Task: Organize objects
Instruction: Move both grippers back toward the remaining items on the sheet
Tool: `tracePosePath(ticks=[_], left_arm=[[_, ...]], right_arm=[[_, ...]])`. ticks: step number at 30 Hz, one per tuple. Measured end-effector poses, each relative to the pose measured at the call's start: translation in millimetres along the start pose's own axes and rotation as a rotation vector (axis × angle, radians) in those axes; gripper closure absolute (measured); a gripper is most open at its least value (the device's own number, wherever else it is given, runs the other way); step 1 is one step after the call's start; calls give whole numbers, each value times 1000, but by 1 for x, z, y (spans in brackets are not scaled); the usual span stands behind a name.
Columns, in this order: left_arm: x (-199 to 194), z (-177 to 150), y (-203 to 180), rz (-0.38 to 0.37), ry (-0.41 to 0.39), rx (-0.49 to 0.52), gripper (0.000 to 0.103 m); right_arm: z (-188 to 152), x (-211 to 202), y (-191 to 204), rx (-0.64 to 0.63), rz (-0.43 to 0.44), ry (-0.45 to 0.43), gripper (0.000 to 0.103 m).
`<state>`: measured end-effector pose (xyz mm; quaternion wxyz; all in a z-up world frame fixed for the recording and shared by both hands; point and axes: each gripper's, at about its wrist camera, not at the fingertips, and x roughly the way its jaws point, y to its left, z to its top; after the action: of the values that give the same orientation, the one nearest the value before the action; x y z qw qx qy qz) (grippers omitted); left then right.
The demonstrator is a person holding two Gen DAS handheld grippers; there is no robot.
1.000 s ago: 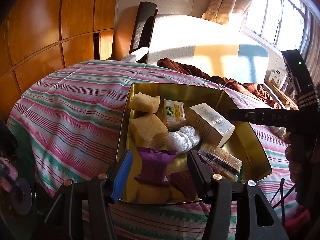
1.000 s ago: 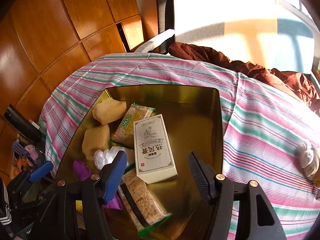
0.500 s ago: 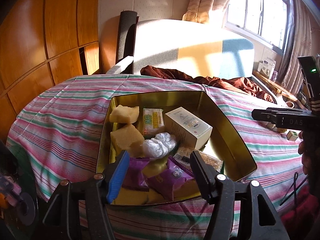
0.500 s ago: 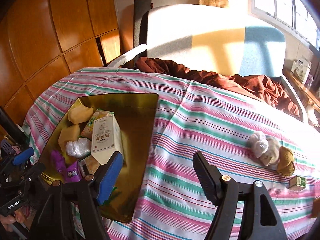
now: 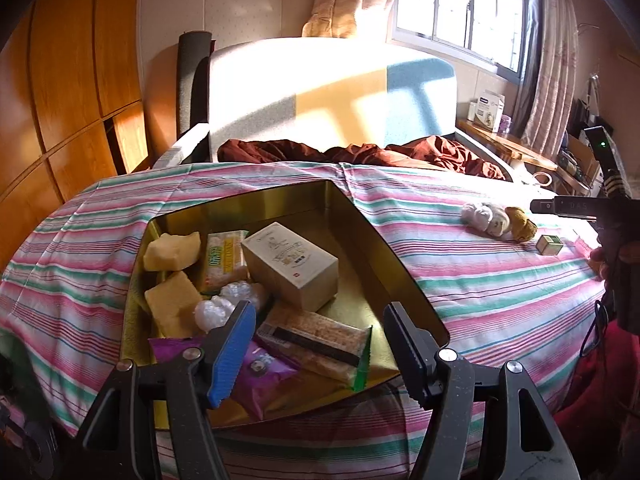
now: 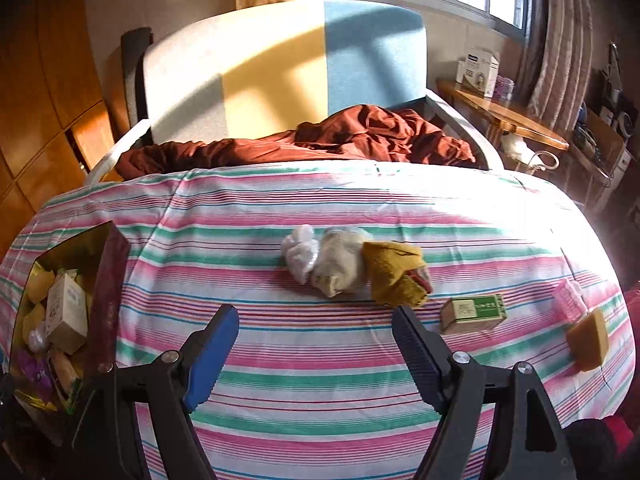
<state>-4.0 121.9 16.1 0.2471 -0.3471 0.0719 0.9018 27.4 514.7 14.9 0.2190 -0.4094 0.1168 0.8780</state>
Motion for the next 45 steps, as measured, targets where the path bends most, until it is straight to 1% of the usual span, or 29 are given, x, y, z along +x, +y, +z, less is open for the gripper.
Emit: tracePosePath(ticks=[4,6,8,9,12,14,18,25,29,32,33,36,37,40,43,45], left_arm=[[7,6,-25,-50,11,44,35],[10,10,-37,-71,13,67,34],[16,14,-50,-92,23,85,34],[19,16,-56,-104,28,91,33],[31,21,-79,-146,47,109,33],[39,24,-95,-172,63,125,33],[59,27,-127,-202,103,170,33],[100,39,-157,-245,197,126,34],[125,53,-170,-255,227,100,34],[147,68,-177,-275,254,53,37],[154,73,-180,-285,263,38,41],[176,88,-190,-304,277,5,50],[183,93,-194,-317,280,-7,51],[206,110,-204,-330,284,-41,52],[233,125,-207,-343,301,-128,51],[251,135,-209,-337,315,-178,50]], right_arm=[[-2,8,-69,199,-117,-19,23],[-11,13,-100,330,-143,-17,23],[-20,19,-128,481,-117,27,23],[-24,19,-138,541,-95,25,23],[-30,21,-151,610,-80,46,22],[-32,26,-151,628,-34,67,22],[-32,27,-145,617,-6,72,22],[-36,24,-150,663,57,56,22],[-36,22,-149,665,88,47,22],[-36,22,-148,664,106,47,22],[-36,22,-148,665,113,45,22],[-37,22,-149,674,132,45,22],[-37,22,-150,678,139,44,22],[-37,24,-150,683,153,48,22],[-36,26,-147,675,165,59,22],[-36,27,-146,670,171,62,22]])
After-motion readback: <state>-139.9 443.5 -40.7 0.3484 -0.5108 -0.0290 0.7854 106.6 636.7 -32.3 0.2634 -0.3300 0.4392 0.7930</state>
